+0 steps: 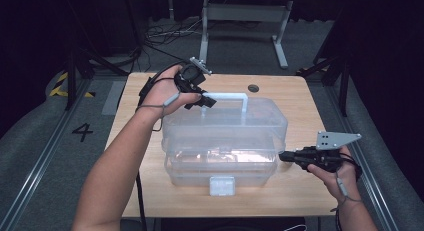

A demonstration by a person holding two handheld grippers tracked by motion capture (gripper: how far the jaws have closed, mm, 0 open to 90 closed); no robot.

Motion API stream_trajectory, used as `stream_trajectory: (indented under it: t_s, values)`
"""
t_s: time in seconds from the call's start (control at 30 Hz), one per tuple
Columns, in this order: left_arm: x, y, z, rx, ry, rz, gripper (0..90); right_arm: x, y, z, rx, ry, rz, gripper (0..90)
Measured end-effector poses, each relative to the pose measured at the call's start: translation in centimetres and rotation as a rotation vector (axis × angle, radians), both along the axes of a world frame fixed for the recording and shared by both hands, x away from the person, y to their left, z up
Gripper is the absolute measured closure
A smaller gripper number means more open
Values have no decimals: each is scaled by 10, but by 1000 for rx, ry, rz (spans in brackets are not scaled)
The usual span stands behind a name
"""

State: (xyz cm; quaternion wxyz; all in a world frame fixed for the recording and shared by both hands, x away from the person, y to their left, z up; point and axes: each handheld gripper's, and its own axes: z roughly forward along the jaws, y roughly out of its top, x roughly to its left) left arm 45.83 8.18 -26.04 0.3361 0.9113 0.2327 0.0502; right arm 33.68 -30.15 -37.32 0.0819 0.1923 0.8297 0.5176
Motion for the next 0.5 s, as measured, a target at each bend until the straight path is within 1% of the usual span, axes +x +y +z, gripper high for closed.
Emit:
stream_trajectory:
  t_s: [0.03,0.2,0.23,0.27,0.3,0.33,0.43,0.47,0.5]
  values:
    - [0,0,0,-2,-4,2,704,0,0,1,10,-8,0,900]
    - [-2,1,-1,-13,-3,1,699,1,3,-1,11,-13,-13,900]
    - [-2,1,-1,-13,-3,1,688,1,3,-1,9,-16,-15,900]
    - [-4,0,-2,-14,-8,-28,647,1,3,-1,7,-18,-17,900]
    - [-4,0,-2,-14,-8,-28,606,1,3,-1,5,-19,-20,900]
    - [-8,-1,-3,-11,-21,-38,577,1,2,-1,3,-19,-20,900]
    - [-12,-2,-3,15,-62,-57,540,1,2,-2,7,-14,-17,900]
    - [-12,-2,-3,15,-62,-57,526,1,2,-2,7,-14,-17,900]
    - [-14,-1,-2,14,-97,-44,482,1,3,-1,3,-18,-20,900]
